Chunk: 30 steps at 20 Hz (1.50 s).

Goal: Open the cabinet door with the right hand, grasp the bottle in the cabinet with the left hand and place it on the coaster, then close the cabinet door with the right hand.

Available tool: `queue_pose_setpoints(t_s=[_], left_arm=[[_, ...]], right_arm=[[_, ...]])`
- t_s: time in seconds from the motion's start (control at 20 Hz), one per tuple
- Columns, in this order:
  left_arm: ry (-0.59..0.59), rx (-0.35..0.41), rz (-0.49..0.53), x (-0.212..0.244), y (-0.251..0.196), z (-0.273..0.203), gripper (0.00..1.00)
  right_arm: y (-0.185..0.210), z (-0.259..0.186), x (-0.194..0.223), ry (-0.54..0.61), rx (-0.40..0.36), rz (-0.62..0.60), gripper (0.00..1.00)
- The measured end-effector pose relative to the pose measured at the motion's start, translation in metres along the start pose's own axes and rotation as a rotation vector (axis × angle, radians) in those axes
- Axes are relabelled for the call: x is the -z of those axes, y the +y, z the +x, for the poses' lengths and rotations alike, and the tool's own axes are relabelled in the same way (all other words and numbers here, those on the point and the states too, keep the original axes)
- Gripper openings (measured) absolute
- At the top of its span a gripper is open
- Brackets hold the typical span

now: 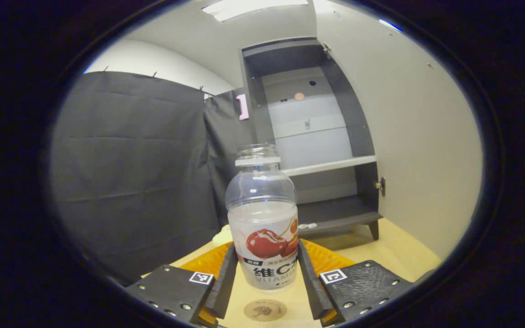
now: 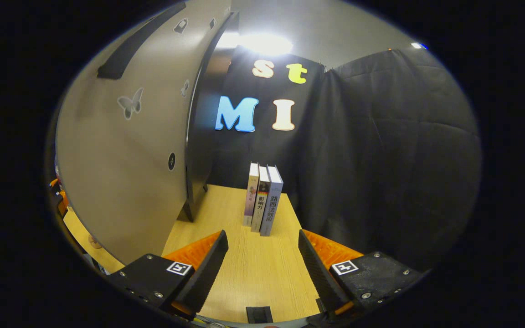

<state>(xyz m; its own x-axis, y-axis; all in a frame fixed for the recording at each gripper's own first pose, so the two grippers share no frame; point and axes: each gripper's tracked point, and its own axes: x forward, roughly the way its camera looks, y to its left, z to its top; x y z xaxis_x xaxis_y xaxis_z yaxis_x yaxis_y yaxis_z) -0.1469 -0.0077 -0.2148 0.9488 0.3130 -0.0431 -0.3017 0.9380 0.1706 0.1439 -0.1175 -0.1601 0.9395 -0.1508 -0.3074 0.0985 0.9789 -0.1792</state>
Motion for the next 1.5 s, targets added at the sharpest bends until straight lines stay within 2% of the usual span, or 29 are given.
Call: queue_pose_setpoints(t_s=[0.15, 0.25, 0.4, 0.65, 0.7, 0.75, 0.8, 0.85, 0.9, 1.0, 1.05, 1.2, 1.25, 1.3, 1.35, 1.4, 1.45, 1.5], left_arm=[[0.065, -0.048, -0.046, 0.067, 0.010, 0.002, 0.69], [0.074, -0.081, -0.076, 0.100, 0.018, 0.001, 0.69], [0.031, -0.116, -0.067, 0.119, 0.025, 0.007, 0.69], [0.011, -0.095, -0.114, 0.126, 0.021, 0.011, 0.70], [0.016, -0.080, -0.115, 0.129, 0.018, 0.014, 0.64], [0.026, -0.076, -0.110, 0.132, 0.018, 0.014, 0.65], [0.037, -0.079, -0.107, 0.133, 0.020, 0.016, 0.72], [0.048, -0.073, -0.115, 0.135, 0.019, 0.017, 0.73], [0.047, -0.079, -0.128, 0.132, 0.020, 0.016, 0.69], [0.003, -0.091, -0.139, 0.122, 0.021, 0.015, 0.77], [-0.016, -0.087, -0.157, 0.119, 0.019, 0.013, 0.85], [-0.040, -0.048, -0.184, 0.111, 0.016, 0.013, 0.80], [-0.041, -0.052, -0.177, 0.108, 0.019, 0.012, 0.80], [-0.047, -0.048, -0.172, 0.104, 0.018, 0.013, 0.85], [-0.046, -0.045, -0.162, 0.103, 0.017, 0.012, 0.81], [-0.048, -0.049, -0.151, 0.101, 0.021, 0.012, 0.85], [-0.051, -0.046, -0.146, 0.097, 0.022, 0.011, 0.85], [-0.056, -0.050, -0.143, 0.095, 0.022, 0.011, 0.80]], right_arm=[[0.001, 0.009, 0.049, 0.128, 0.003, -0.024, 0.96], [-0.003, 0.006, 0.062, 0.148, 0.027, -0.084, 0.96], [0.013, 0.010, 0.076, 0.165, -0.021, -0.164, 0.96], [0.036, 0.019, 0.074, 0.185, -0.069, -0.184, 0.96], [0.041, 0.020, 0.071, 0.184, -0.077, -0.190, 0.96], [0.047, 0.021, 0.068, 0.179, -0.090, -0.195, 0.96], [0.052, 0.022, 0.066, 0.174, -0.103, -0.206, 0.96], [0.055, 0.023, 0.064, 0.168, -0.112, -0.218, 0.96], [0.058, 0.022, 0.062, 0.164, -0.120, -0.223, 0.96], [0.061, 0.021, 0.063, 0.160, -0.129, -0.209, 0.96], [0.062, 0.022, 0.066, 0.170, -0.131, -0.207, 0.96], [0.062, 0.020, 0.068, 0.179, -0.133, -0.204, 0.96], [0.064, 0.019, 0.066, 0.176, -0.136, -0.200, 0.96], [0.065, 0.019, 0.065, 0.174, -0.140, -0.196, 0.96], [0.064, 0.019, 0.064, 0.172, -0.139, -0.195, 0.96], [0.065, 0.018, 0.063, 0.171, -0.142, -0.189, 0.96], [0.065, 0.017, 0.063, 0.169, -0.143, -0.182, 0.96], [0.064, 0.017, 0.062, 0.168, -0.142, -0.180, 0.96]])
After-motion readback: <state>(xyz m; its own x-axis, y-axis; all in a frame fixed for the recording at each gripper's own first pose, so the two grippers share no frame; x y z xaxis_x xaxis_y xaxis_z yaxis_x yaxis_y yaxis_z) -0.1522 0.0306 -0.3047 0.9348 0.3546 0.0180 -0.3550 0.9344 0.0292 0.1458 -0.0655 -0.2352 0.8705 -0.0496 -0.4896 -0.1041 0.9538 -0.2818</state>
